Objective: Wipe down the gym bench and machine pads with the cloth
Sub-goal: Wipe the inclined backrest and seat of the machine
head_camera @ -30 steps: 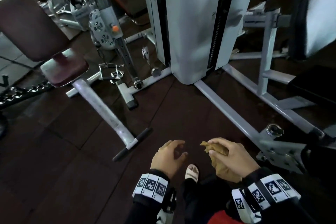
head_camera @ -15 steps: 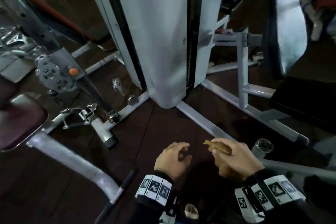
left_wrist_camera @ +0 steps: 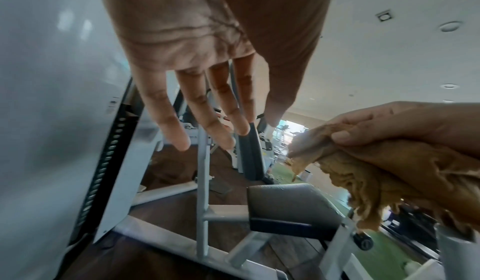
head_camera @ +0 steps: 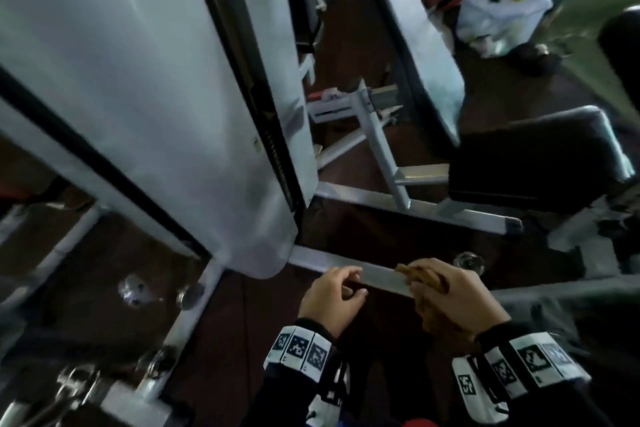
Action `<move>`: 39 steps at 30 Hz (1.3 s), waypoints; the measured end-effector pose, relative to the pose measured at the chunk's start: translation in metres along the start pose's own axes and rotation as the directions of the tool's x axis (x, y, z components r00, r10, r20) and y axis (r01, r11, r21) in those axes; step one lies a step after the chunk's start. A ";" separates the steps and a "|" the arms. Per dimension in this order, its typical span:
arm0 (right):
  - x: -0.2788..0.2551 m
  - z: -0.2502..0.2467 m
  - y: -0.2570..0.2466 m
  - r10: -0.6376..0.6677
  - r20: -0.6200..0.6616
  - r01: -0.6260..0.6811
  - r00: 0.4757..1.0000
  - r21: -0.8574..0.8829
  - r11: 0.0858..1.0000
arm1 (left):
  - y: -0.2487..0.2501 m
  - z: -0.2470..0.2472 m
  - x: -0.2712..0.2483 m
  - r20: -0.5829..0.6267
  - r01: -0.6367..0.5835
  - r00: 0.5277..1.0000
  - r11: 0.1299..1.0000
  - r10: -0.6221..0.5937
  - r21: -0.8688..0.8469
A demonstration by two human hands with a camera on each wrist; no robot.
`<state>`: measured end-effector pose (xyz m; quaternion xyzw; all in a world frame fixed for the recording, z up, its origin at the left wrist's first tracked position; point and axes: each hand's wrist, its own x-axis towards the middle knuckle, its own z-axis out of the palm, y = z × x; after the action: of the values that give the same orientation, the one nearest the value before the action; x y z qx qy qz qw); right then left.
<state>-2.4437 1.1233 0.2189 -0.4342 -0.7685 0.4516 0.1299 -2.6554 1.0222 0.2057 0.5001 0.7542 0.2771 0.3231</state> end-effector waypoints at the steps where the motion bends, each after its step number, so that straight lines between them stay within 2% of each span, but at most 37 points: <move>1: 0.007 0.000 -0.003 0.003 -0.020 -0.003 1.000 0.004 1.000 | 0.000 -0.004 0.013 0.039 -0.030 0.999 0.999 0.030 0.011; 7: 0.028 -0.003 -0.004 0.101 -0.202 -0.101 0.974 0.008 0.995 | 0.006 -0.012 0.079 0.208 -0.171 0.964 0.985 0.163 0.023; 13: 0.035 -0.016 0.011 0.244 -0.345 -0.228 0.906 0.088 0.970 | 0.024 0.000 0.128 0.329 -0.245 0.918 0.969 0.223 0.026; 19: 0.057 -0.056 0.042 0.265 -0.391 -0.241 0.881 0.110 0.964 | 0.060 0.028 0.188 0.395 -0.260 0.891 0.965 0.224 0.039; 25: 0.096 -0.125 0.073 0.299 -0.416 -0.238 0.858 0.194 0.952 | 0.117 0.063 0.263 0.464 -0.314 0.851 0.947 0.248 0.069; 29: 0.114 -0.168 0.093 0.313 -0.425 -0.272 0.849 0.157 0.949 | 0.158 0.090 0.306 0.481 -0.337 0.836 0.939 0.265 0.067; 32: 0.121 -0.190 0.107 0.328 -0.419 -0.299 0.846 0.136 0.945 | 0.180 0.108 0.328 0.475 -0.329 0.839 0.943 0.266 0.052; 35: 0.124 -0.205 0.114 0.362 -0.422 -0.343 0.831 0.124 0.931 | 0.194 0.120 0.341 0.497 -0.355 0.822 0.933 0.279 0.064; 39: 0.129 -0.217 0.123 0.400 -0.451 -0.359 0.798 0.178 0.916 | 0.210 0.131 0.356 0.514 -0.374 0.806 0.925 0.294 0.059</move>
<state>-2.3236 1.3772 0.2155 -0.6714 -0.5899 0.3786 0.2406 -2.5376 1.4398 0.2032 0.7031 0.5650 0.1318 0.4112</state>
